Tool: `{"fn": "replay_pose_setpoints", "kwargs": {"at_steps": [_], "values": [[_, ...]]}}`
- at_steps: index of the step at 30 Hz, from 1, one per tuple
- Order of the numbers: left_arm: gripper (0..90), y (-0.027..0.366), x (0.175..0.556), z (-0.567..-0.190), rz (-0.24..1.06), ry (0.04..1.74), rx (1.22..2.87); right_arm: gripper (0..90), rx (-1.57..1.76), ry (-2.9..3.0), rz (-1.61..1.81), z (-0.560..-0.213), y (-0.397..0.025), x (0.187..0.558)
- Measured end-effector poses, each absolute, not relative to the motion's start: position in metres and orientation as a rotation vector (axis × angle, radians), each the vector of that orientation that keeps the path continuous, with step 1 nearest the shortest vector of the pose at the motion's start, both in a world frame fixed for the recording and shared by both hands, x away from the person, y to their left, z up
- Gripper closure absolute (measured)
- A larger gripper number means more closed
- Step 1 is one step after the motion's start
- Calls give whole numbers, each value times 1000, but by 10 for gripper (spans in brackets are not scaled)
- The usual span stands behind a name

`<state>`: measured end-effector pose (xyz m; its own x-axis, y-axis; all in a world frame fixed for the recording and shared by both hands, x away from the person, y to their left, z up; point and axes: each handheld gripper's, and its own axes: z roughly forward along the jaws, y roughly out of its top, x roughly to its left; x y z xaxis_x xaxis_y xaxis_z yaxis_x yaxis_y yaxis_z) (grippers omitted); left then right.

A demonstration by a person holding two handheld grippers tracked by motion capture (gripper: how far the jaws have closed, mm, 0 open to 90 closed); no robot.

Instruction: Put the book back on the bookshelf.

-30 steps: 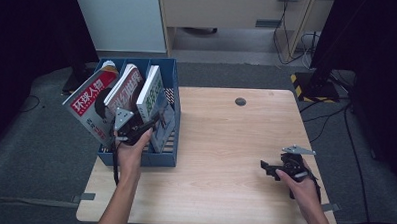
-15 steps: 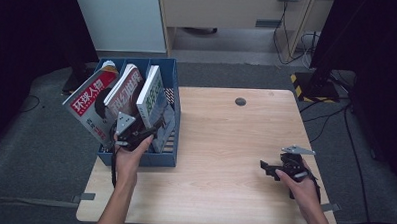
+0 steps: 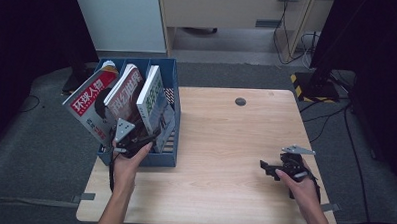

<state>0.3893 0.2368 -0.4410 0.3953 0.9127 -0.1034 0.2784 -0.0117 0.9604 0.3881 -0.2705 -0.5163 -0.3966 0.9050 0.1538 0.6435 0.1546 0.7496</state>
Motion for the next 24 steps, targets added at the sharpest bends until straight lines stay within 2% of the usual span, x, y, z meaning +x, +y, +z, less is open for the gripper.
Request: {"fn": "replay_pose_setpoints", "kwargs": {"at_steps": [24], "values": [[193,235,381,-453,697,1098,1641,67,1485,2117,1089,-518,-268,389]]}}
